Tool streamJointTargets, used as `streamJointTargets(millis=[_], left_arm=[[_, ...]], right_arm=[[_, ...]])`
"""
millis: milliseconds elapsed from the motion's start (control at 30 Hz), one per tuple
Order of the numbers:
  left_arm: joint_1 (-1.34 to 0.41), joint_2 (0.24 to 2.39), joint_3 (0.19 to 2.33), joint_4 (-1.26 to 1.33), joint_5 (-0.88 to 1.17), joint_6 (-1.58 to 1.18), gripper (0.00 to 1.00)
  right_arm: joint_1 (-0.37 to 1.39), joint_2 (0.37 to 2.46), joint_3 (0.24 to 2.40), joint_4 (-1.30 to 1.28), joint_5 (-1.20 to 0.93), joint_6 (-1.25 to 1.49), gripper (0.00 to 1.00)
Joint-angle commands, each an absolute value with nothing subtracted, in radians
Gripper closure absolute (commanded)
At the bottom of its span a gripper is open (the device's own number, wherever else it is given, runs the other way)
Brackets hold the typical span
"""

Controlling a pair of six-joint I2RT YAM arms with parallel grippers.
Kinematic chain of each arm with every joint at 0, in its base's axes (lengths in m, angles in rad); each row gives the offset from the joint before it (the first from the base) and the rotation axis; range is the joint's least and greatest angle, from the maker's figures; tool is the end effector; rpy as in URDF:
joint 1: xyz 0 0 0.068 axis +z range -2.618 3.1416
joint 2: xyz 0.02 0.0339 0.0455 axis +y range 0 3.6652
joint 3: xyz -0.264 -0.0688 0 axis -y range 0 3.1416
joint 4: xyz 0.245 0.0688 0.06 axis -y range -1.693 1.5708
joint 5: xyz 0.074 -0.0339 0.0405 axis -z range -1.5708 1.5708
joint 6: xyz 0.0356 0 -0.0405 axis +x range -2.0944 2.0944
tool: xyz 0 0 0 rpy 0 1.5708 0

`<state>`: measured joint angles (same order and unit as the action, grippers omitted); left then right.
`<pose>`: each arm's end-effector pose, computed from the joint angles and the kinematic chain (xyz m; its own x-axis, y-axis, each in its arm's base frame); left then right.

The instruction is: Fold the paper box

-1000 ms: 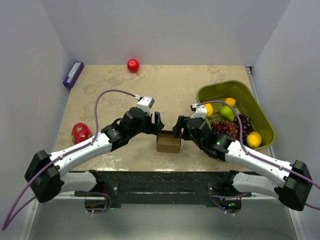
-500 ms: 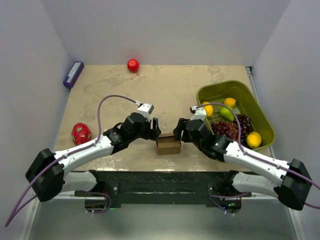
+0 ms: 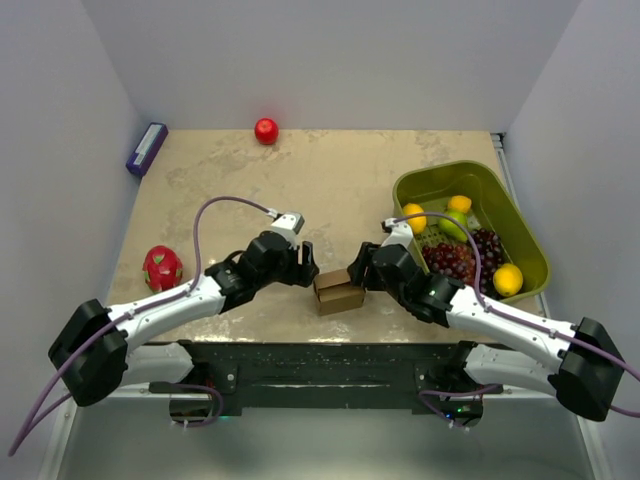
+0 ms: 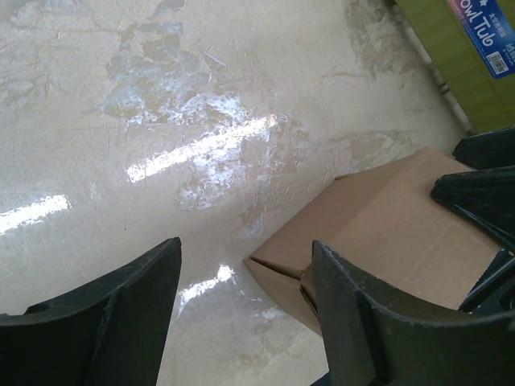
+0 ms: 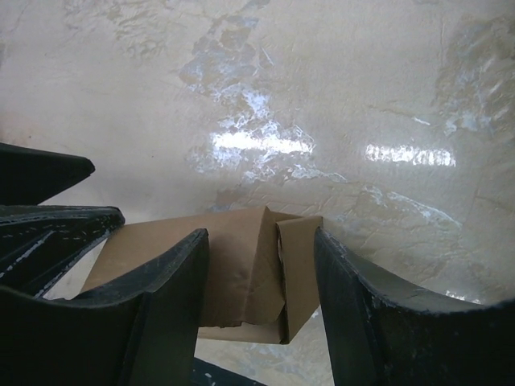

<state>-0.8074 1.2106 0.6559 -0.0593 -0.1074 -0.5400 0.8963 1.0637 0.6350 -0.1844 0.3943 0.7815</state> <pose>0.1799 -0.1825 0.2195 -0.6798 -0.0289 -0.7328 0.3594 0.8579 -0.3673 0.1524 0.1687 0.2355 -0.6248 0.2599 -0.7363 -0.1195 0.9000 0.4191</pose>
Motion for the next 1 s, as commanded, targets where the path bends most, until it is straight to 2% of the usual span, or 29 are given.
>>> streamJointTargets(millis=[0, 300, 467, 967], left_arm=[[-0.804, 1.152, 0.660, -0.015, -0.112, -0.566, 0.30], [-0.807, 1.030, 0.597, -0.019, -0.048, -0.685, 0.25], [-0.824, 0.973, 0.496, 0.127, -0.006, -0.793, 0.25], [-0.830, 1.065, 0.345, 0.429, 0.113, -0.966, 0.26]], right_arm=[[0.896, 1.039, 0.591, -0.183, 0.393, 0.815, 0.45], [0.896, 0.982, 0.517, -0.184, 0.391, 0.859, 0.46], [0.894, 0.983, 0.494, -0.166, 0.399, 0.870, 0.45], [0.896, 0.959, 0.445, -0.144, 0.394, 0.881, 0.44]])
